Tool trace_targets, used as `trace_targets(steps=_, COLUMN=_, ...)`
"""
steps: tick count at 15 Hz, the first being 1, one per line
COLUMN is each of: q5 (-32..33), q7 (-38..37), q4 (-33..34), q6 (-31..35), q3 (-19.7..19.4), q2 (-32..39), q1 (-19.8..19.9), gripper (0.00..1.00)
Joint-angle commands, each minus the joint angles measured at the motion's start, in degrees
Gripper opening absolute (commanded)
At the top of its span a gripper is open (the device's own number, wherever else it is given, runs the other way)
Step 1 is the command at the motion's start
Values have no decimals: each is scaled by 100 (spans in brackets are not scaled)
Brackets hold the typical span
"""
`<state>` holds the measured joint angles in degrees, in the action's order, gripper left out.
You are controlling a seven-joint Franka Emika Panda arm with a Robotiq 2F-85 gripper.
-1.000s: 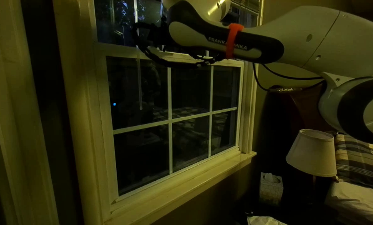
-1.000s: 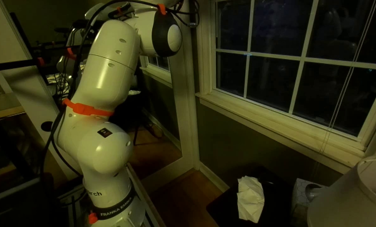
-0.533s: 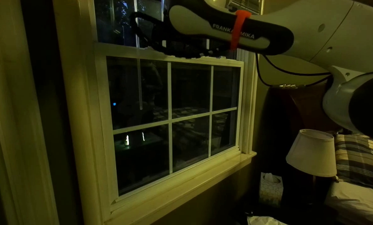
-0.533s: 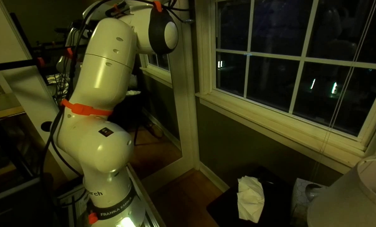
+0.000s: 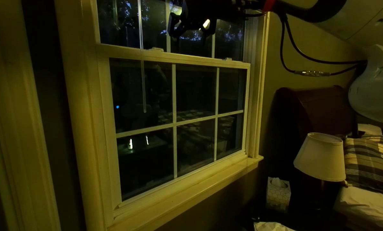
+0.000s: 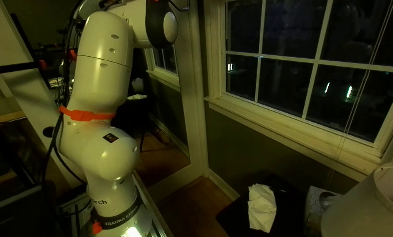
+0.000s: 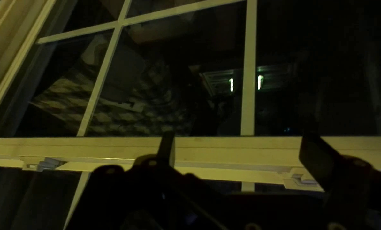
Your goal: Close the left latch of the window
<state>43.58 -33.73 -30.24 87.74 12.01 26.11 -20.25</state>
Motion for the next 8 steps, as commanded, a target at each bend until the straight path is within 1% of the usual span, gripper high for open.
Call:
trace_targets(steps=1, q5=-935, q7=765, q4=-157, q6=-85, q3=423, q2=-235, q1=567, gripper=100)
trace_targets(steps=4, q5=-1740, q7=1376, q4=-130, q6=-155, q3=714, q2=-291, q1=1054, gripper=100)
trace_targets(steps=5, q5=-1256, q7=1022, q4=0, q6=-4, q3=475, q2=-143, q1=732, gripper=100)
trace_targets(steps=6, q5=-1437, q7=1165, q4=1, q6=-5, q3=549, q2=-162, q1=863, gripper=100)
trace_targets(steps=8, q5=-1572, q7=1285, q4=1, q6=-6, q3=617, q2=-178, q1=986, gripper=100)
